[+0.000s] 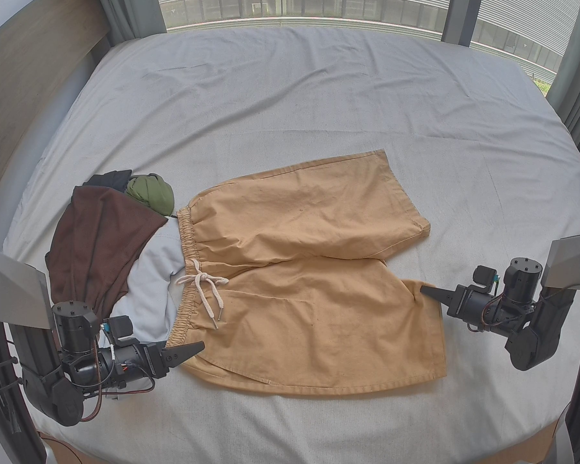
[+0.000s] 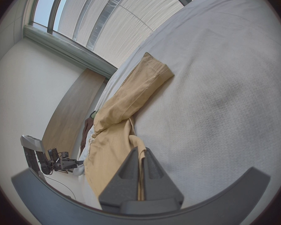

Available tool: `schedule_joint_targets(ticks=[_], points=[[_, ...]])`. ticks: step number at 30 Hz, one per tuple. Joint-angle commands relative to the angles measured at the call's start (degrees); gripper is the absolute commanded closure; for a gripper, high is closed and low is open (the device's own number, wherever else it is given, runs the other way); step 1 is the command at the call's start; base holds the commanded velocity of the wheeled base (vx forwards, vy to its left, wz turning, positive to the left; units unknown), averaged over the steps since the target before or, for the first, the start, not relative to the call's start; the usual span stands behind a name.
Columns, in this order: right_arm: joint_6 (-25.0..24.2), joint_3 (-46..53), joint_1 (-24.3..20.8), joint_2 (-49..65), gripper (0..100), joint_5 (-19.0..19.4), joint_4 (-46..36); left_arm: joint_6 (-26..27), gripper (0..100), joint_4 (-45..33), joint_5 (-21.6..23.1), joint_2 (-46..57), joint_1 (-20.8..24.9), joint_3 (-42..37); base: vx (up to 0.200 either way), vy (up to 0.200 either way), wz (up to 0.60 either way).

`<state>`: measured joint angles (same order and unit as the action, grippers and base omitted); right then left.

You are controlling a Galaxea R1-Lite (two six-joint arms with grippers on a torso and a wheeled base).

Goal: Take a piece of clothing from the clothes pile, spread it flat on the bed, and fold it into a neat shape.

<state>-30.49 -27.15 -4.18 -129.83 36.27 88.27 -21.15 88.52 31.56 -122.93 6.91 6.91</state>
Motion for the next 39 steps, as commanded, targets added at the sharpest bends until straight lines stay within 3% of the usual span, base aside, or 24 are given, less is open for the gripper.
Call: schedule_joint_targets(ticks=[1,14,22,35,36,39], points=[[1.2,0.8,0.4,0.9,100,-0.8,0.1,0.0,0,0.0,0.0,-0.8,0.0,-0.1,0.0,0.0,0.0],[6.7,3.1,2.1,2.7,100,-1.0,0.1,0.1,0,0.0,0.0,-1.3,-0.1,-0.1,0.0,0.0,0.0],[6.6,2.2,3.3,2.3,100,-3.6,0.0,0.1,0,0.0,-0.1,-1.3,-0.1,-0.1,0.0,0.0,0.0],[6.2,1.6,2.5,2.3,100,-3.6,0.0,0.1,0,0.0,-0.1,-1.3,-0.1,-0.1,0.0,0.0,0.0],[6.1,1.2,2.5,2.4,0,-3.7,0.0,0.1,0,0.0,-0.1,-1.2,-0.1,-0.1,0.0,0.0,0.0],[4.0,0.4,2.5,2.5,0,-3.5,0.0,0.1,0,0.0,-0.1,-1.3,0.0,-0.2,0.0,0.0,0.0]])
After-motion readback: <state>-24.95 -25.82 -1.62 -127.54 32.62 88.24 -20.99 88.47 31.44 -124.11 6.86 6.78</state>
